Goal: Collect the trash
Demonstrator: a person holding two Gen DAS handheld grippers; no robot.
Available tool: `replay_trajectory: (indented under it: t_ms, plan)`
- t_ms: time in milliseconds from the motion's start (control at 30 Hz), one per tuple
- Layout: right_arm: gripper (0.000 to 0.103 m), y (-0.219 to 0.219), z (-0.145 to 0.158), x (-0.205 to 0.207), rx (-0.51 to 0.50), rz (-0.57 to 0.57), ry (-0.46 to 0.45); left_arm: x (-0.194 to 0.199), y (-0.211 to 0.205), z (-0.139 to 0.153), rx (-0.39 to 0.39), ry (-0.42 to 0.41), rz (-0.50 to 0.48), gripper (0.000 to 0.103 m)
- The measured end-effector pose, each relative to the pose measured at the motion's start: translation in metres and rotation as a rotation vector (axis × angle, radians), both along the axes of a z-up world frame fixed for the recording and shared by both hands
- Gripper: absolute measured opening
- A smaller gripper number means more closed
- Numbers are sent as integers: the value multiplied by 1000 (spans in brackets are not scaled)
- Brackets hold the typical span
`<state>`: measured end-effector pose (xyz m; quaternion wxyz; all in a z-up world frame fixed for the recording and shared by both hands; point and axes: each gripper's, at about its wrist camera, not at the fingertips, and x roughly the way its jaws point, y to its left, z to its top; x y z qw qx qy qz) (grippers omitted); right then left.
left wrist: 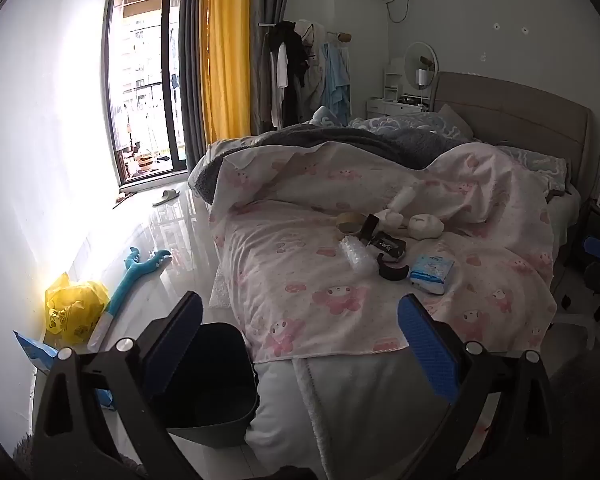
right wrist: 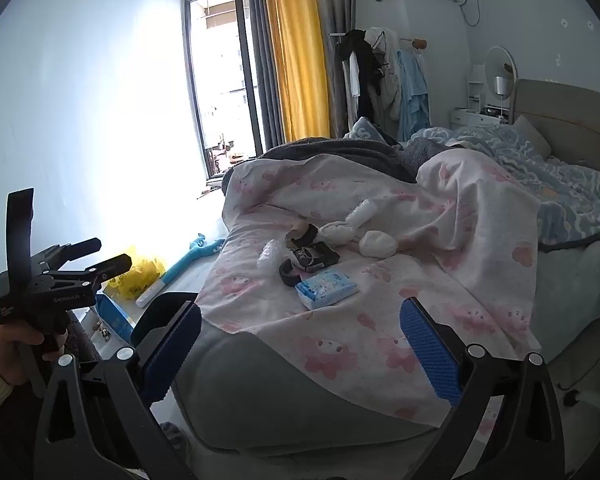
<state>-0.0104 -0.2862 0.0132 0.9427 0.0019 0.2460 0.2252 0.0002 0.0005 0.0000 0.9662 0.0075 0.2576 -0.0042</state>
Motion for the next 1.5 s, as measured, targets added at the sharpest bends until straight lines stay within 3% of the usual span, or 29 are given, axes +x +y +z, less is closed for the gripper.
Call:
replay_trajectory:
  t_ms: [1500]
  plan:
    - [101,2,1,-1,-19,2,2,-1,0,1,11,-3,-2,100]
